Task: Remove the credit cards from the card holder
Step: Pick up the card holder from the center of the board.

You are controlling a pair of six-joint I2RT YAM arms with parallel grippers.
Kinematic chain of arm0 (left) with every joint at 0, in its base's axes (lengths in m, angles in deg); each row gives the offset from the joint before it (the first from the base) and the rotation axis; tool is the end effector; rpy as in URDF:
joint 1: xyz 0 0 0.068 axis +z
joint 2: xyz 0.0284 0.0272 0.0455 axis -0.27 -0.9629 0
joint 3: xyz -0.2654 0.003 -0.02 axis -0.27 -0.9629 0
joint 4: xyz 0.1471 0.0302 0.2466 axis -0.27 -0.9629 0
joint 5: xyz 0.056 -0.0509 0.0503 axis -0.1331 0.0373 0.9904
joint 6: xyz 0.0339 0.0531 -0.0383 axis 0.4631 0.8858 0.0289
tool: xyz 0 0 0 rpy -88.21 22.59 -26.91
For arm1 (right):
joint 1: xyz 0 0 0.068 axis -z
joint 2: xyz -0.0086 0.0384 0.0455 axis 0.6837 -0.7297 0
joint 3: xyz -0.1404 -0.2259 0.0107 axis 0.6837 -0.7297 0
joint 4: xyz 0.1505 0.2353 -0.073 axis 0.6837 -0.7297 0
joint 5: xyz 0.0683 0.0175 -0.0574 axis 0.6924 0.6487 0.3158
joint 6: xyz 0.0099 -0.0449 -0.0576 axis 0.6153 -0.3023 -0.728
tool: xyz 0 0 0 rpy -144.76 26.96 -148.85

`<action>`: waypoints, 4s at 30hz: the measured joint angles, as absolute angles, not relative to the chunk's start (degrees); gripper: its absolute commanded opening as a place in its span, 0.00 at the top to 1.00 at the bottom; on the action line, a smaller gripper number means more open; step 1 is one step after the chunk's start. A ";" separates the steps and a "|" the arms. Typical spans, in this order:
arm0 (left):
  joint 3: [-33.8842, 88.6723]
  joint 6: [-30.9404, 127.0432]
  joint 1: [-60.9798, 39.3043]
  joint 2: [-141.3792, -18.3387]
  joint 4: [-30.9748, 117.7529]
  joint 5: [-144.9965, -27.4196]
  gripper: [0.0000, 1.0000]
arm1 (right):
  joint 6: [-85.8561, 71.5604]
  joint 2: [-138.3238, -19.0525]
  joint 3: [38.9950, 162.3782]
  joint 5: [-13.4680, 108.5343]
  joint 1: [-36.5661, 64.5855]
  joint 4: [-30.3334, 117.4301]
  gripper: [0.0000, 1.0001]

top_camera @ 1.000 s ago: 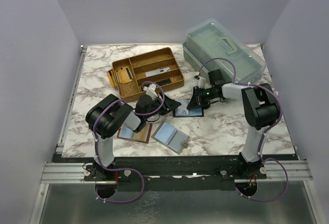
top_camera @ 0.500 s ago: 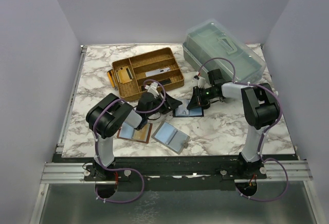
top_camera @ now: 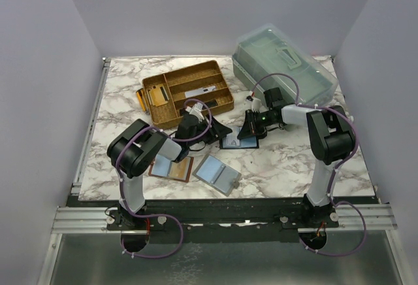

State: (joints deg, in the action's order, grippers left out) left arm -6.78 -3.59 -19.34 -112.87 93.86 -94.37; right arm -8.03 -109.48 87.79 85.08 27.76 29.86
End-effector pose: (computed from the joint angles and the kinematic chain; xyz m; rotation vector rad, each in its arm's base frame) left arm 0.2981 -0.2300 0.0787 -0.3019 2.1198 -1.3740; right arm 0.3673 0.1462 0.0793 -0.4680 2.5668 1.1754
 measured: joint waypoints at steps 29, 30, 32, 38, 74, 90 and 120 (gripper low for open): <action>-3.30 1.07 -19.34 -111.37 85.38 -92.75 0.42 | -8.03 -109.53 87.79 85.08 27.76 29.86 0.84; -3.19 1.42 -19.34 -111.19 84.99 -92.60 0.42 | -8.03 -109.53 87.81 85.08 27.76 29.86 0.84; -3.00 2.05 -19.36 -110.82 84.14 -92.30 0.41 | -8.03 -109.53 87.81 85.08 27.76 29.86 0.84; -1.77 3.45 -19.45 -110.40 81.49 -92.16 0.40 | -8.05 -109.57 87.95 85.08 27.76 29.69 0.84; 0.76 11.21 -19.28 -103.34 70.08 -90.13 0.40 | -8.44 -109.83 88.27 85.13 27.74 29.25 0.84; -2.06 8.30 -16.48 -99.19 72.53 -92.21 0.18 | -8.49 -109.94 88.43 85.15 27.76 29.03 0.83; 11.80 13.66 -21.00 -110.93 63.35 -91.82 0.30 | -8.90 -110.18 88.82 85.19 27.74 28.46 0.83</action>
